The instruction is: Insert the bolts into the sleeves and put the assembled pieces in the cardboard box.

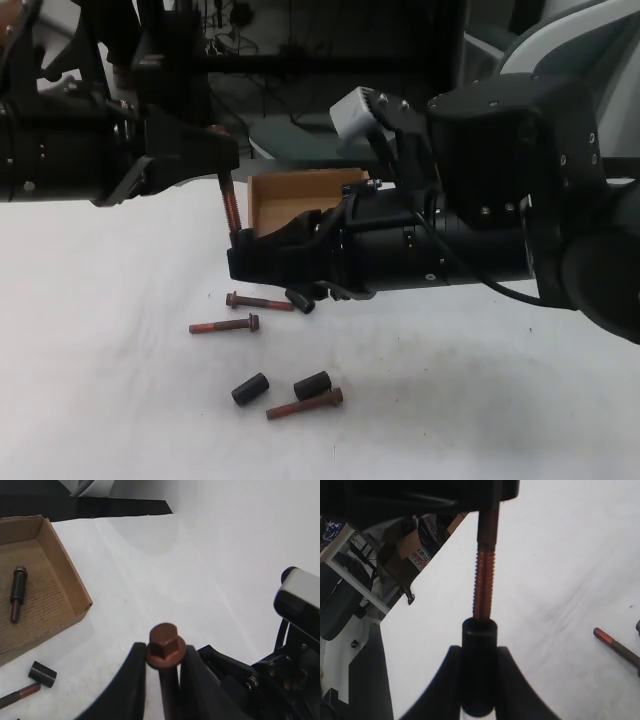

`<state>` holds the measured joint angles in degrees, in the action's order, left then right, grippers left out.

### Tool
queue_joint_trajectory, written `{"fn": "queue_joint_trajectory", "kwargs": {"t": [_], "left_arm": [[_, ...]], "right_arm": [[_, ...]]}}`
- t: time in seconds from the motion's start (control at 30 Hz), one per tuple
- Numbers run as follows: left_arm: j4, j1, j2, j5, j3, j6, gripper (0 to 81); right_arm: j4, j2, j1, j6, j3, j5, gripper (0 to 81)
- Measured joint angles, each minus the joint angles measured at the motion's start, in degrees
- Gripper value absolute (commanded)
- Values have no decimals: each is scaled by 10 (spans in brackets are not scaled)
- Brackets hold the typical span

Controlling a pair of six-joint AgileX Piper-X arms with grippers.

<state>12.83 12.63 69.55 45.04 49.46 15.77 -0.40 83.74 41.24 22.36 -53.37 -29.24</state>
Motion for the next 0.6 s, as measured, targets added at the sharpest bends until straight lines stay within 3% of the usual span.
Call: {"fn": "queue_joint_trajectory", "kwargs": {"t": [0.27,0.6], "left_arm": [[0,5,0,-1,0,-4,17],[-3,52,0,-38,0,-30,17]], "right_arm": [[0,0,0,8,0,-3,6],[4,0,0,10,-3,-6,6]]}}
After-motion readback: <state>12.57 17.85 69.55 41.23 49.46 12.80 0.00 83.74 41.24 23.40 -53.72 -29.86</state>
